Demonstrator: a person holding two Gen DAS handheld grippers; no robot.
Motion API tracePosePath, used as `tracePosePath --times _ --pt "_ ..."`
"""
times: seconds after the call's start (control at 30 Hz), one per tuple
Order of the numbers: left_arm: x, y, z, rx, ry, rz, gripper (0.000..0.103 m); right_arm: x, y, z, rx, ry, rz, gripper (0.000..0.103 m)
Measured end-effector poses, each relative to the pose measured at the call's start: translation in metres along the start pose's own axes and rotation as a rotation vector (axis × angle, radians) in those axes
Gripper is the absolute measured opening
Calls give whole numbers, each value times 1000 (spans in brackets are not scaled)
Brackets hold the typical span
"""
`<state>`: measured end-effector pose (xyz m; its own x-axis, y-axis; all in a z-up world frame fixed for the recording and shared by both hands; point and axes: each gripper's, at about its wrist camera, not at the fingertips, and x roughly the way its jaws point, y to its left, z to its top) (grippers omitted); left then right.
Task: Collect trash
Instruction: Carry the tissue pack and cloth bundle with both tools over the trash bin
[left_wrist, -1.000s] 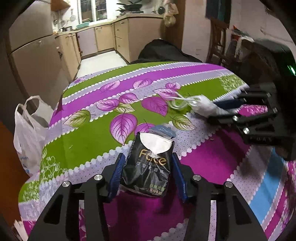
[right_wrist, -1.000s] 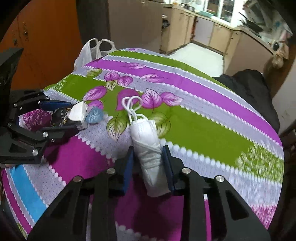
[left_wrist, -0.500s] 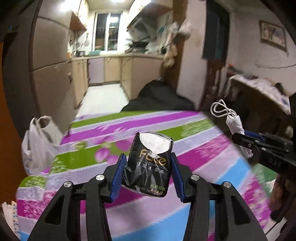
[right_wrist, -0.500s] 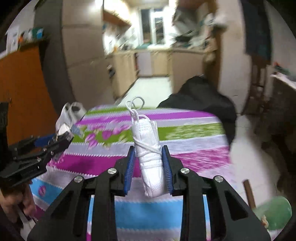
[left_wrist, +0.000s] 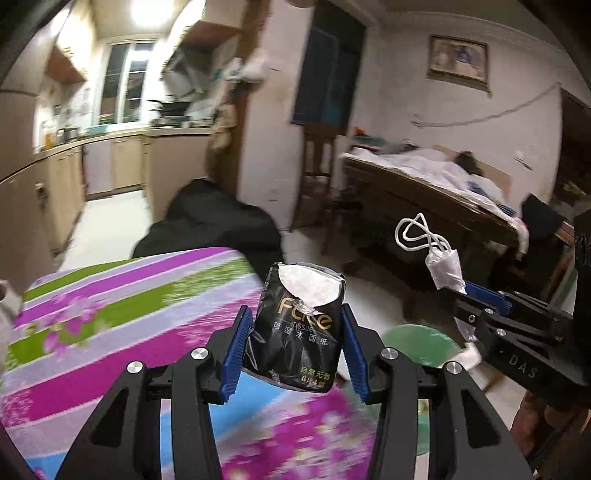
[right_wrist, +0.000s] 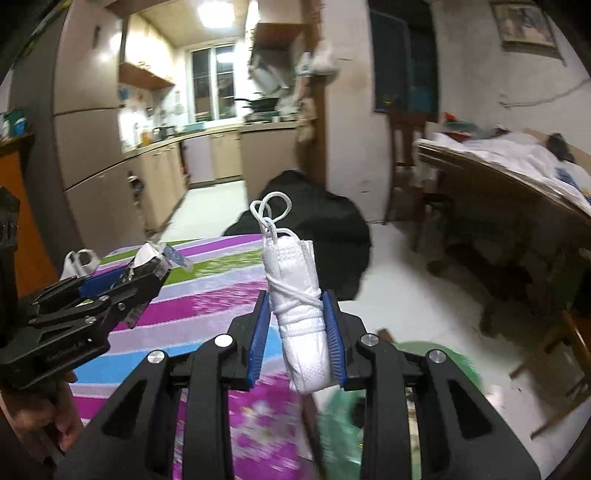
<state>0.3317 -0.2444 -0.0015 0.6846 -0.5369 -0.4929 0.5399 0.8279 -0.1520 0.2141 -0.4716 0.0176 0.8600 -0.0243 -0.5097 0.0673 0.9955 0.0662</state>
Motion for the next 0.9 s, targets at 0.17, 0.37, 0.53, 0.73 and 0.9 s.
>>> tracePosePath --times 0.17,0.37,0.53,0.73,0.9 --pt "31 -75 6 40 31 -87 49 -16 -56 -11 47 23 -91 28" --pt "74 -142 1 100 99 -140 49 -14 -111 -25 115 102 -145 28" --pt "110 -174 -6 122 166 -158 49 -5 -145 -36 160 174 -171 28" --pt "138 -171 -15 128 213 -159 49 -2 -158 -51 192 217 -179 28" --pt "147 -165 -18 137 229 -158 49 0 -164 -61 207 231 -173 28"
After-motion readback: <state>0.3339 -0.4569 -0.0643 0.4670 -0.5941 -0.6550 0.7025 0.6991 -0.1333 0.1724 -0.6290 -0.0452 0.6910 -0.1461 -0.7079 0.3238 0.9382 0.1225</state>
